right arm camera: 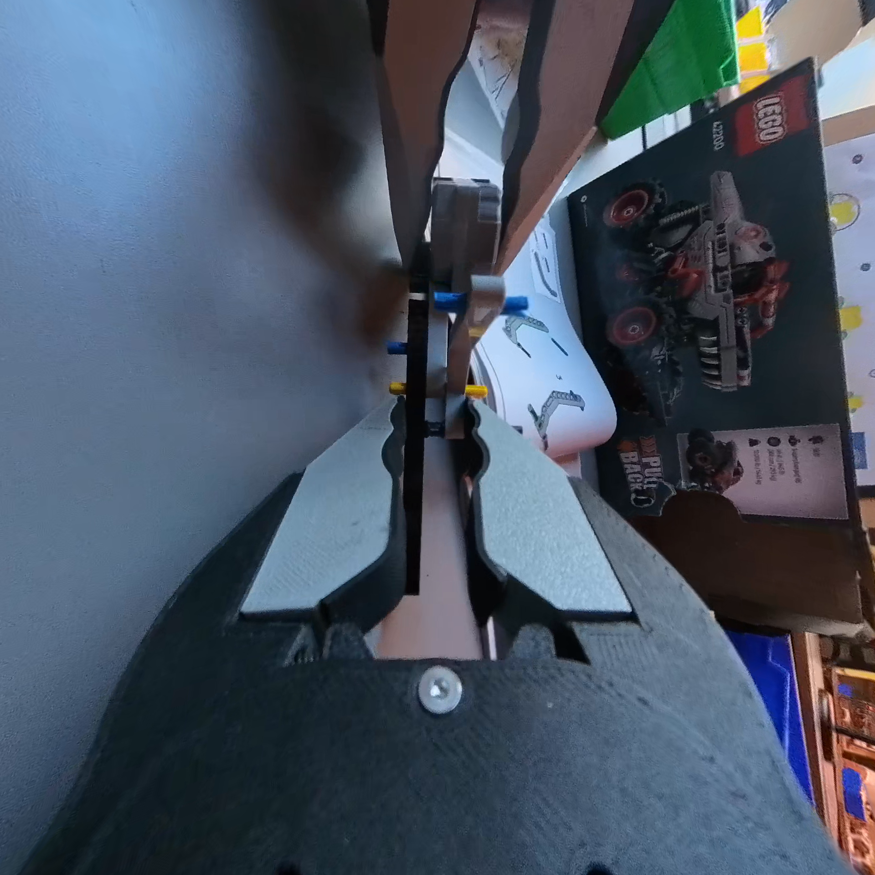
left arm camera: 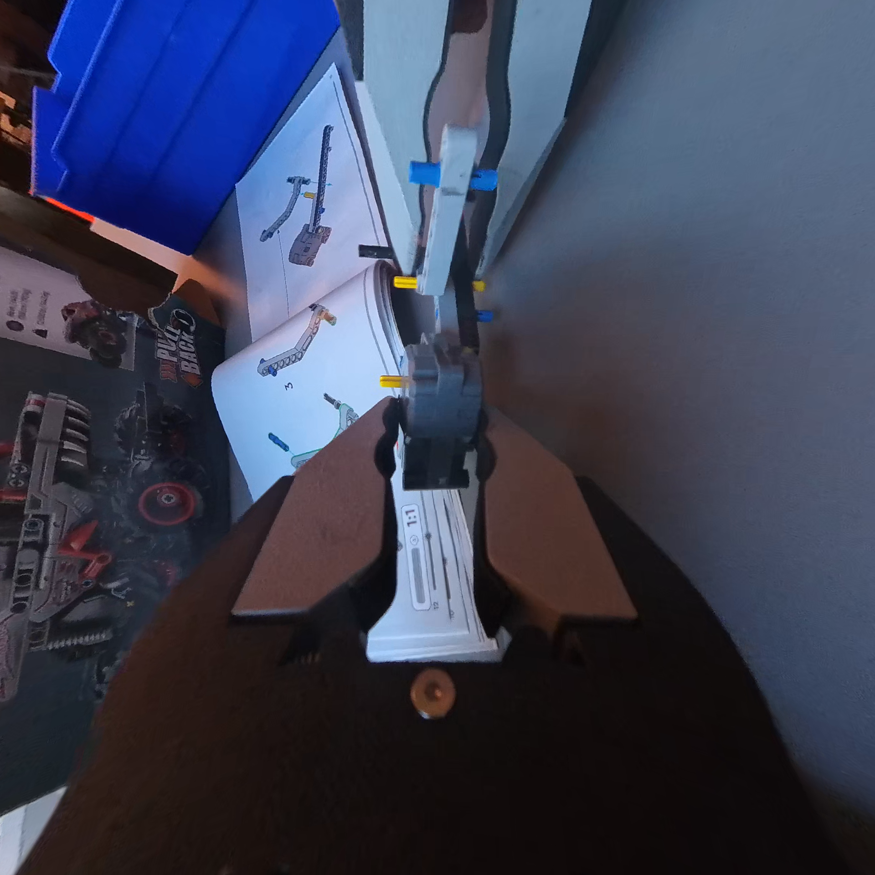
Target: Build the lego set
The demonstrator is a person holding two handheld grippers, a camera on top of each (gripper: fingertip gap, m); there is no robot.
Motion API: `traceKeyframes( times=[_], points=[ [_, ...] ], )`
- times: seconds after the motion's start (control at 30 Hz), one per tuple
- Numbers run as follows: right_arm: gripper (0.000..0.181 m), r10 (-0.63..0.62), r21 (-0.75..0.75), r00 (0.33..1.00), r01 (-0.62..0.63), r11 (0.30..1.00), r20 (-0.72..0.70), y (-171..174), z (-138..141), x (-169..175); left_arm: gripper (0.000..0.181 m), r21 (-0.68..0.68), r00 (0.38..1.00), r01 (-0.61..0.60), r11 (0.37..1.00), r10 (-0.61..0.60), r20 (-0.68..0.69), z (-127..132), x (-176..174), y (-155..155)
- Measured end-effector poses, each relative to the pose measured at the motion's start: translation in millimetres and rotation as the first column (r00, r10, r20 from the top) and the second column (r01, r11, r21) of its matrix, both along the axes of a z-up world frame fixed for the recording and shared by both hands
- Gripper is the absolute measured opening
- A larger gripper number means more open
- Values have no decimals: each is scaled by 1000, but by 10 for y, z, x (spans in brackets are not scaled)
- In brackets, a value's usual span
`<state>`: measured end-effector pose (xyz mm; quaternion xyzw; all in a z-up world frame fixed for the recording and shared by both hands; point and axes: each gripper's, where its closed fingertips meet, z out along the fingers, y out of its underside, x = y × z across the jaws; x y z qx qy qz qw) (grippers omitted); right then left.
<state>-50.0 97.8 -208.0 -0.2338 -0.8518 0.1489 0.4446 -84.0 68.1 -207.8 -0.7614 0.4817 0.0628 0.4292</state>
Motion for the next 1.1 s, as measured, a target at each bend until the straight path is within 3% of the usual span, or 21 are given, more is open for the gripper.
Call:
traceKeyframes(
  times=[0.03,0.33,0.4,0.53,0.6,0.67,0.77,1.0,1.1],
  points=[
    [22,-3,7,1000,3,1000,-2,-4,1,-3,29,6,1000,1,1000,-1,-17,1,-6,-4],
    [22,16,35,994,-12,999,-107,-108,37,-52,29,44,998,-19,999,22,-56,17,-67,-74],
    [38,67,46,989,-61,997,-133,-207,71,-10,29,71,997,-29,997,34,-74,45,-100,-93],
    [38,109,-88,956,-138,987,-273,-301,456,93,28,98,997,-47,994,53,-64,100,-157,-144],
    [26,34,-176,929,-106,979,-369,-61,715,138,29,111,997,-57,992,63,-49,130,-186,-161],
    [28,-132,-308,887,-12,951,-442,387,976,192,29,119,997,-65,991,69,-31,145,-214,-171],
    [34,-311,-537,821,6,843,-479,915,1265,353,29,124,997,-73,990,75,-14,146,-235,-158],
    [34,-487,-738,741,-16,674,-461,1439,1420,529,29,115,998,-46,992,42,38,134,-148,-165],
    [35,-547,-770,726,39,637,-415,1592,1361,526,29,119,998,-28,993,22,55,140,-105,-170]
  ],
)
